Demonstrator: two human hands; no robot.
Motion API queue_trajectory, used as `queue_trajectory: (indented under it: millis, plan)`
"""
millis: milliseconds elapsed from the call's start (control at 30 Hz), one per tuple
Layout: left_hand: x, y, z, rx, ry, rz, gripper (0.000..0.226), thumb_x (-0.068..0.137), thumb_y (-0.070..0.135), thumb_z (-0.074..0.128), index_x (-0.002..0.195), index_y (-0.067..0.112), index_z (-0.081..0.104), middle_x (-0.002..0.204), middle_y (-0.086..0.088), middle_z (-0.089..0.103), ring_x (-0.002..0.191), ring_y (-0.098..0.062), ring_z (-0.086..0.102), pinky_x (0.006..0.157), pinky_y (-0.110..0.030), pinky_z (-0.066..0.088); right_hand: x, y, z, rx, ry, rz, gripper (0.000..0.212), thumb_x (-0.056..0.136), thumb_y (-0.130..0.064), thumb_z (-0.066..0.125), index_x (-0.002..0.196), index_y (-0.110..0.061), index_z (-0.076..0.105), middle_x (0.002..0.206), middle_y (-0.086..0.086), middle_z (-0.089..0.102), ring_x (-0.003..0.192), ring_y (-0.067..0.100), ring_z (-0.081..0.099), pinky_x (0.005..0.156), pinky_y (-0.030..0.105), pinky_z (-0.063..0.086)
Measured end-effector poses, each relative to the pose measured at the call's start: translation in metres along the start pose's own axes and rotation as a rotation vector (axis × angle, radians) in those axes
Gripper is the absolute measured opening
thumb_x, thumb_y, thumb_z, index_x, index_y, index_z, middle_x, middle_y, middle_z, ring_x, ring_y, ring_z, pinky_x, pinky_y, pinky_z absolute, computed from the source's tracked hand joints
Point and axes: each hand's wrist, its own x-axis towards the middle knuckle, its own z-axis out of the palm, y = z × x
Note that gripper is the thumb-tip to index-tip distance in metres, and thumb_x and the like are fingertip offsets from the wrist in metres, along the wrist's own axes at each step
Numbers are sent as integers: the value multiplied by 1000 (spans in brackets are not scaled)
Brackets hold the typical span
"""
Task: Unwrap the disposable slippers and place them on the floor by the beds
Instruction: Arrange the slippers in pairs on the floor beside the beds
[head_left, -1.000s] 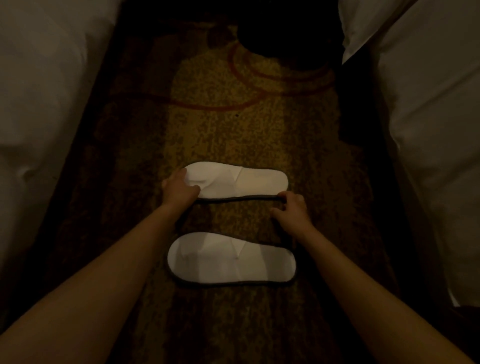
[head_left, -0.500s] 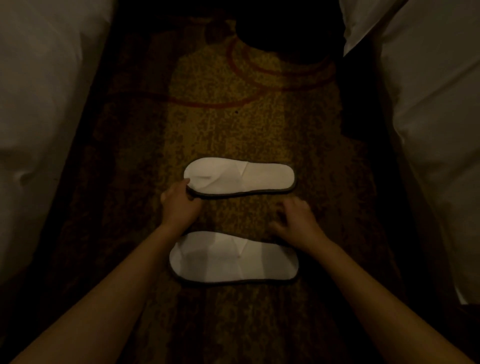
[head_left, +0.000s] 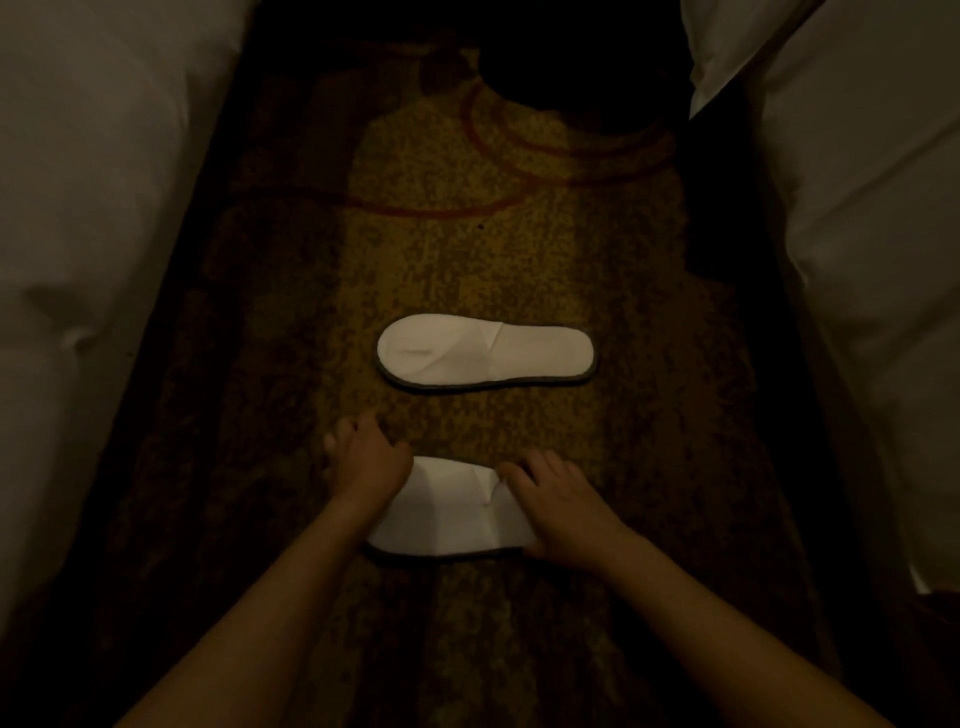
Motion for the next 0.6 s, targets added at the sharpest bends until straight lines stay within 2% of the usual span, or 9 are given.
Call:
queue_trajectory:
  millis: [167, 333, 433, 600]
  plan:
    - [1, 0, 3, 41, 0, 7, 59, 89, 21, 50, 143, 9, 28, 150, -18, 24, 139, -37, 18, 112, -47, 25, 0, 4, 3, 15, -1, -9, 81, 76, -36, 65, 142, -18, 23, 140, 10, 32, 127, 27, 31, 104, 38, 29]
    - [4, 1, 3, 159, -19, 83, 55, 93, 31, 45, 141, 8, 31, 148, -20, 29, 138, -37, 21, 112, -48, 24, -5, 4, -15, 98, -37, 97, 75, 78, -53, 60, 137, -17, 31, 136, 10, 36, 124, 28, 33, 102, 38, 30]
    - [-7, 2, -12, 302, -132, 159, 59, 94, 39, 42, 143, 10, 28, 149, -20, 29, 139, -39, 22, 114, -47, 23, -14, 0, -43, 145, -63, 225, 70, 84, -56, 50, 134, -11, 33, 137, 16, 37, 125, 32, 35, 103, 39, 30]
    - [-52, 22, -61, 502, -309, 247, 57, 96, 44, 36, 141, 10, 33, 148, -18, 36, 136, -38, 30, 112, -46, 28, -56, -18, -107, 327, -240, 397, 78, 87, -62, 39, 143, -11, 20, 151, 16, 23, 136, 36, 23, 110, 47, 24]
